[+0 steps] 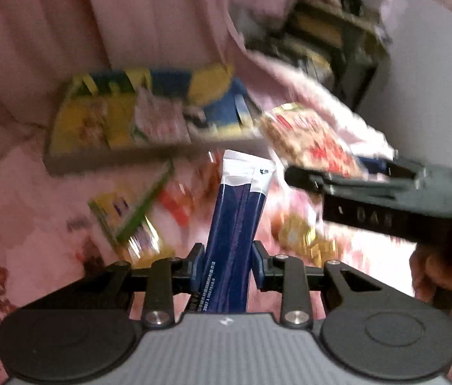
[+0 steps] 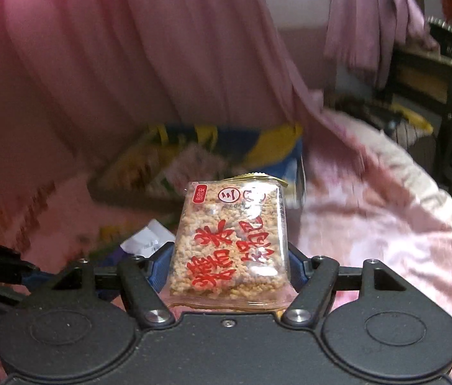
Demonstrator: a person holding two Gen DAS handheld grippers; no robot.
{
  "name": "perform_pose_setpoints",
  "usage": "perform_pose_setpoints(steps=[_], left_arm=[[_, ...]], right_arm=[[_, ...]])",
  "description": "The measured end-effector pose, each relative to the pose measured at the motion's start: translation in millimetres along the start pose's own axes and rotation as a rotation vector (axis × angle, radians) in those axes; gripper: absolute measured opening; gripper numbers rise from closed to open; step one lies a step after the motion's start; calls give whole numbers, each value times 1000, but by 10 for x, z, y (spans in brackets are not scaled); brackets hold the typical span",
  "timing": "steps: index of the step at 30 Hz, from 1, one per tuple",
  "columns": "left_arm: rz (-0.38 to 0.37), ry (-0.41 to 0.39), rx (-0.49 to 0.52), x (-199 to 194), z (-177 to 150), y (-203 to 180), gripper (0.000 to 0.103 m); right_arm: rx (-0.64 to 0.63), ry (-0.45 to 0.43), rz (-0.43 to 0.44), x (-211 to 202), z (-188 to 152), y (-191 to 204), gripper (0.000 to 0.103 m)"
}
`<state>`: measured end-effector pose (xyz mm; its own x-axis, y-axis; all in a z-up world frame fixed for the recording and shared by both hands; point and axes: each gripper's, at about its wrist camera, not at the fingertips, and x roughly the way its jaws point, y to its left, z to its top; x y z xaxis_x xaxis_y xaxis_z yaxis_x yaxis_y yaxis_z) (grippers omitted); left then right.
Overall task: Organize snacks
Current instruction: 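Lower both held items into the cardboard box and open both grippers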
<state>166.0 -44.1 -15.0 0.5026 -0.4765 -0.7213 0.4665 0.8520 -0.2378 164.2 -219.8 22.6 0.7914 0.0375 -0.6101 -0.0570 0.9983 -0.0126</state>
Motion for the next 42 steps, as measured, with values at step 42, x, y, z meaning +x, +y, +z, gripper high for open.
perform_pose_setpoints(steps=[42], left_arm=[[67, -339, -329, 1380, 1062, 1586, 34]], right_arm=[[81, -37, -33, 2182, 713, 165, 72]])
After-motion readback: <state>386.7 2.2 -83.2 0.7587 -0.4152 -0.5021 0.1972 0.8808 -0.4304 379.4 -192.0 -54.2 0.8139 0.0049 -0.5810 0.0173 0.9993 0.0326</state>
